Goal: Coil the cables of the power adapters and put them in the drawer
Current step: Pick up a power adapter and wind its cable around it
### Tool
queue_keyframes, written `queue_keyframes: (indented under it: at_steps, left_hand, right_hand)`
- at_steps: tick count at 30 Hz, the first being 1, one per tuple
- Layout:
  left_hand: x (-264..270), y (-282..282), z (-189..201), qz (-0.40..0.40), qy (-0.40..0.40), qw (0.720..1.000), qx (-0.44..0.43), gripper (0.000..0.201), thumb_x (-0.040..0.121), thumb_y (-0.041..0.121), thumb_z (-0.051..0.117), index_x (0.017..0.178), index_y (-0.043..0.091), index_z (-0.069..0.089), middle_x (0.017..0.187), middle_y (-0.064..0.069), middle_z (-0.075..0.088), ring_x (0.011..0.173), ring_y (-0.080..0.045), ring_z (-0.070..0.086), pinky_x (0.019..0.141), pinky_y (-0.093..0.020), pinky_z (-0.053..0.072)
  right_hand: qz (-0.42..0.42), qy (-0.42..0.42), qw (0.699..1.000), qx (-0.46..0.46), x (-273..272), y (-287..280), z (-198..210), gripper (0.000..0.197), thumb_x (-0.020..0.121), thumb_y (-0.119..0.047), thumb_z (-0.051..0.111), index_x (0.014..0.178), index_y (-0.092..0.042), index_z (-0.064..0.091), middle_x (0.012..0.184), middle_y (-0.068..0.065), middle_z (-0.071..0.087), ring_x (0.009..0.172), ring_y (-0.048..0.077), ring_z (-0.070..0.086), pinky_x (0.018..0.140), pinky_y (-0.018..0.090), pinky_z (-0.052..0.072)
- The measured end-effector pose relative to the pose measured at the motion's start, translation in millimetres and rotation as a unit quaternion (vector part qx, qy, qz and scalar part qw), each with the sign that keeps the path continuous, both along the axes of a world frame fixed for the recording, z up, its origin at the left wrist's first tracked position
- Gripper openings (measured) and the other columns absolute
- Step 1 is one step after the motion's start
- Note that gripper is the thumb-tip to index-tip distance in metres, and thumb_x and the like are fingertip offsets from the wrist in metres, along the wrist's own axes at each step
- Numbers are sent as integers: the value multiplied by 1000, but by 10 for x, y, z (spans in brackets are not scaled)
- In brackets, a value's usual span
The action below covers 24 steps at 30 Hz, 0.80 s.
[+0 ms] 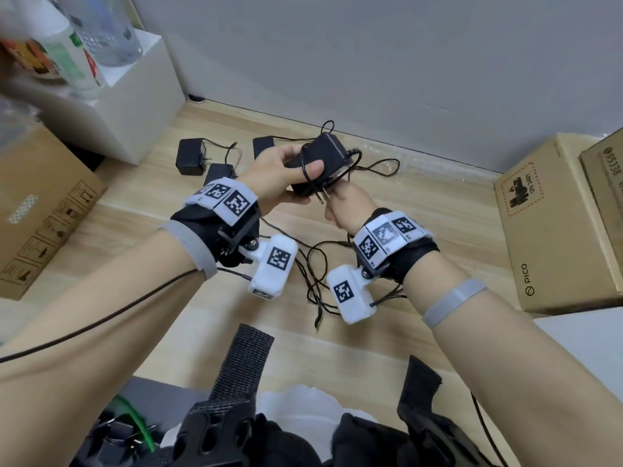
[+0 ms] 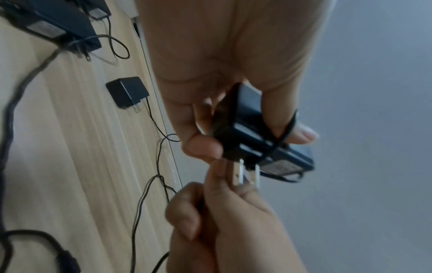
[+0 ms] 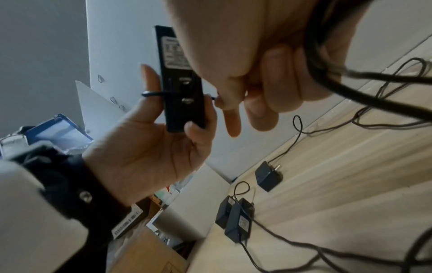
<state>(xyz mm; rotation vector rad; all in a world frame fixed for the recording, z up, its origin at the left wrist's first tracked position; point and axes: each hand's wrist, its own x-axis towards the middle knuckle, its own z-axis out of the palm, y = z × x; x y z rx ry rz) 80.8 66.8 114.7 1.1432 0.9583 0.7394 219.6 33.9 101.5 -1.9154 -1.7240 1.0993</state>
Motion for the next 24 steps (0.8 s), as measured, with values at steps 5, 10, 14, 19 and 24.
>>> queue_keyframes:
  at_steps: [5, 10, 14, 19, 24]
  left_hand:
    - [13, 27, -64, 72, 42, 997, -7, 18, 83, 14, 66, 86, 19, 49, 79, 1, 59, 61, -9, 61, 49, -22, 50]
    - [-29, 78, -156, 72, 94, 993, 30, 28, 77, 15, 73, 81, 23, 47, 84, 2, 57, 68, -14, 60, 51, -25, 50]
    - [-29, 74, -170, 66, 128, 988, 62, 34, 73, 14, 77, 80, 23, 44, 83, 3, 56, 66, -11, 57, 45, -18, 50]
    - [-51, 68, -234, 64, 194, 972, 114, 40, 67, 20, 81, 90, 22, 49, 84, 7, 55, 71, -9, 56, 53, -20, 49]
    - [-75, 93, -319, 28, 303, 930, 208, 42, 62, 16, 82, 90, 20, 51, 92, 3, 57, 86, -16, 57, 78, -30, 48]
  right_hand:
    - [50, 7, 997, -55, -39, -160, -114, 20, 98, -21, 35, 96, -21, 55, 62, 1, 44, 53, 14, 41, 55, 27, 36]
    - [75, -18, 996, -47, -39, -207, -58, 22, 98, -23, 37, 88, -19, 57, 61, -3, 44, 57, 13, 42, 57, 26, 36]
    - [103, -58, 992, -36, -64, -198, 29, 25, 97, -27, 40, 82, -19, 59, 64, -7, 46, 63, 11, 45, 61, 26, 36]
    - [142, -105, 984, -12, -109, -199, 68, 22, 93, -26, 49, 79, -14, 61, 70, -2, 51, 75, 16, 48, 58, 24, 32]
    - [192, -165, 967, 16, -101, -216, 121, 26, 92, -28, 51, 72, -12, 56, 69, -2, 53, 78, 22, 52, 63, 30, 38]
